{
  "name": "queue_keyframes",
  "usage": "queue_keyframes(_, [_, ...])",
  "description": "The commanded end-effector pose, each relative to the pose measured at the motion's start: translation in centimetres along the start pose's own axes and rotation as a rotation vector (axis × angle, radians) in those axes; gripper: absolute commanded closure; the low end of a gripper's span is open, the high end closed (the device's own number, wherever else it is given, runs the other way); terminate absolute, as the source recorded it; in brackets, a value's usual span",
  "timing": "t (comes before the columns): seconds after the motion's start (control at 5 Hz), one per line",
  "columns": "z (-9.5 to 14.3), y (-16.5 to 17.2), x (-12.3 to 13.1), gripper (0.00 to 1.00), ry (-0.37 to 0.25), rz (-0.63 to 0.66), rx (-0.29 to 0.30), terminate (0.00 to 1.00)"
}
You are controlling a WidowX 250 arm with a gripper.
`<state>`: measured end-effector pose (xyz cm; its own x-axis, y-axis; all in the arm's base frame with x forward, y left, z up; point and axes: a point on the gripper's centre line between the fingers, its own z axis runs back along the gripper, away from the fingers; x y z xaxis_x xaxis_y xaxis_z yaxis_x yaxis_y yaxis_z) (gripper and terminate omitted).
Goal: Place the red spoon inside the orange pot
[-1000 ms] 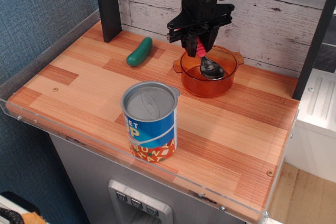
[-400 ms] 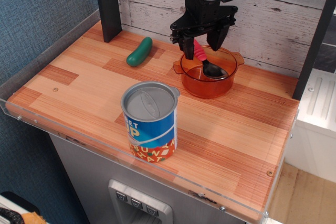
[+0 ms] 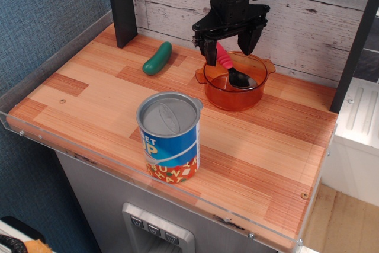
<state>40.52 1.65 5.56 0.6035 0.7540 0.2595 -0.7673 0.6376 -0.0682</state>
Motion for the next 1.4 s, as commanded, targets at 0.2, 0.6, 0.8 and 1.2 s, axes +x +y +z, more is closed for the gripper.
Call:
queue_keyframes(0.2, [5.5,-0.9,-1.8,0.0,-0.051,-0.087,-0.06,0.0])
queue_keyframes(0.6, [8.0,0.0,-2.7,0.0,-0.021,-0.189,-0.091,0.0])
queue_keyframes(0.8, [9.3,1.8,-3.3,0.0,-0.001,-0.282,-0.1,0.0])
queue_keyframes(1.2, [11.1,7.4,-1.8,0.0,0.044,-0.432,-0.08,1.0])
